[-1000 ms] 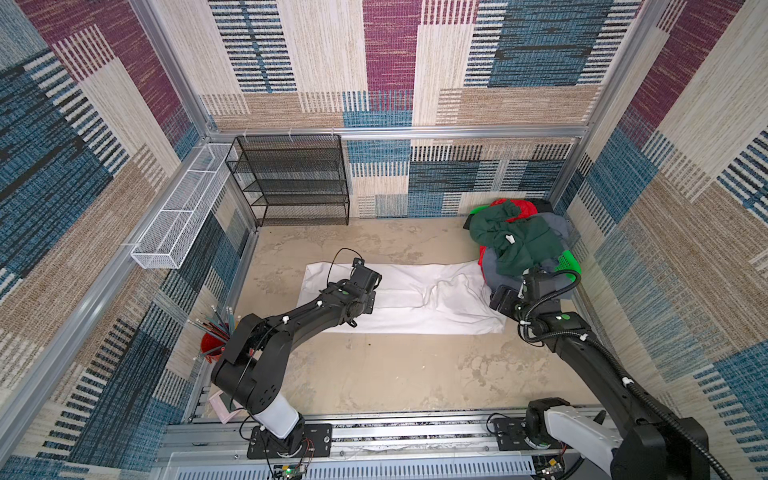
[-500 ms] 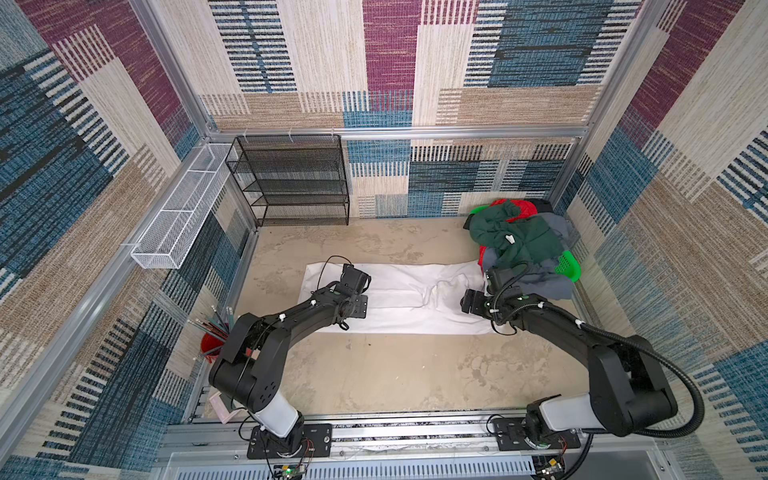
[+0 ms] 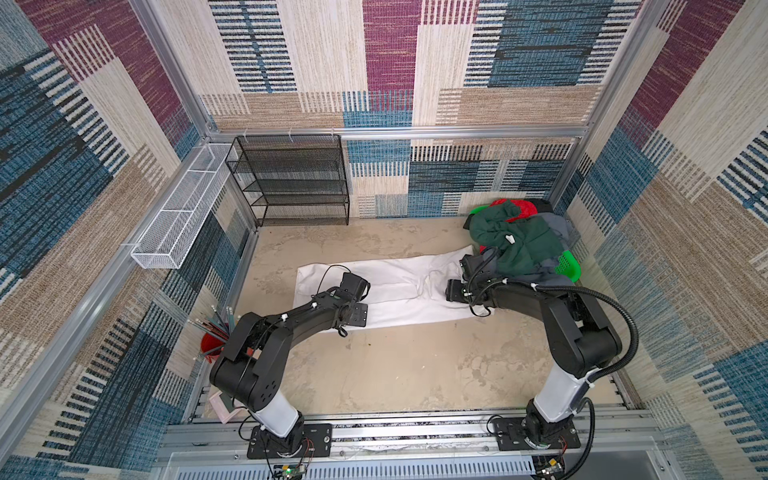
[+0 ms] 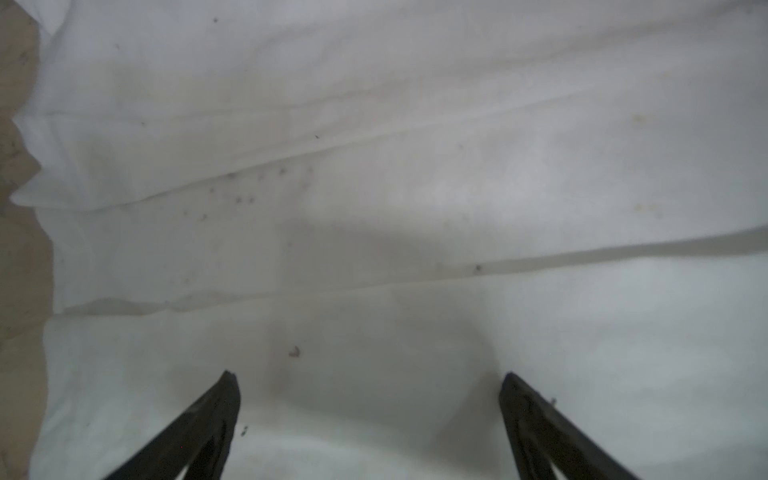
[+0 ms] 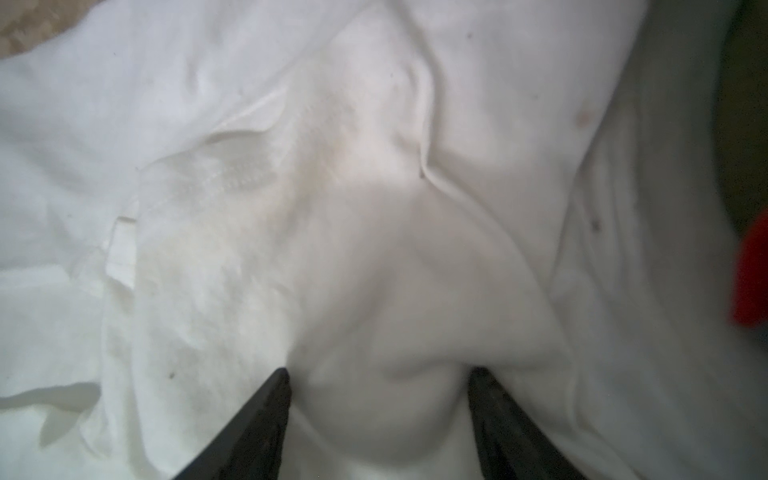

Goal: Fold and stack the t-shirts

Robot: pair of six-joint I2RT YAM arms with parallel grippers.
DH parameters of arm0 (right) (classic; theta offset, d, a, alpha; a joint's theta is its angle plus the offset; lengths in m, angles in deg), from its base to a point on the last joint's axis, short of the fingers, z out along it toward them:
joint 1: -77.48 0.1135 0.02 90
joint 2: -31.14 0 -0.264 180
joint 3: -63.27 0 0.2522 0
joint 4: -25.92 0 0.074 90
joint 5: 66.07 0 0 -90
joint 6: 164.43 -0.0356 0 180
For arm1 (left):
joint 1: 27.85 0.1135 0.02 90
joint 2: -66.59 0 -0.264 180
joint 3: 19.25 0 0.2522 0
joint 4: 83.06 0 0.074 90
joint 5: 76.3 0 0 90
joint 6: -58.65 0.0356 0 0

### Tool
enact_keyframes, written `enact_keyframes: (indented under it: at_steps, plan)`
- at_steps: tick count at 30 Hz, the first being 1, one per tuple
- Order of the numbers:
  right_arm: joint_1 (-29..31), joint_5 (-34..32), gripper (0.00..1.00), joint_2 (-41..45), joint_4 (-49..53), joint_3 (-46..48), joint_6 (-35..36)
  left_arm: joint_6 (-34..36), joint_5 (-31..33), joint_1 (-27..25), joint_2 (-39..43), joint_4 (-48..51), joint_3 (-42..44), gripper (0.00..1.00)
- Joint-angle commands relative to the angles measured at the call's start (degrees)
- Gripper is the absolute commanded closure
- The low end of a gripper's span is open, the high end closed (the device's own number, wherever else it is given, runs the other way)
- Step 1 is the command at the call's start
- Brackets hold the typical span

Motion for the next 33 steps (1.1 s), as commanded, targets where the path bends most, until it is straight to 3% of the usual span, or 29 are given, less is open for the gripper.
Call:
enact_keyframes:
  at_steps: [1,10,19,24,27,33]
  plan:
    - [0.16,2.05,0.3,-4.42,5.28,-2.31,-0.18,-3.1,-2.93,0.06,1.39,0.8,1.09,0.02]
    - [2.84,-4.98,0.31,-15.86,11.76,-17.25,4.64,-5.77,-4.17,0.06,3.9,3.67,4.33,0.02]
    - [3.72,-5.98,0.28,-25.36,16.24,-31.86,8.63,-7.36,-4.06,0.06,9.39,7.25,5.31,0.03]
    - [3.75,-8.65,0.18,-30.26,19.19,-41.06,10.15,-6.42,-1.63,0.07,12.54,10.23,4.18,0.03]
    - [3.78,-9.25,0.01,-31.93,20.76,-46.16,10.59,-5.82,-0.53,0.19,13.16,12.06,3.22,0.03]
    - [3.65,-9.28,0.01,-26.99,17.67,-45.9,8.87,-5.93,0.39,0.24,12.1,12.27,2.69,0.02]
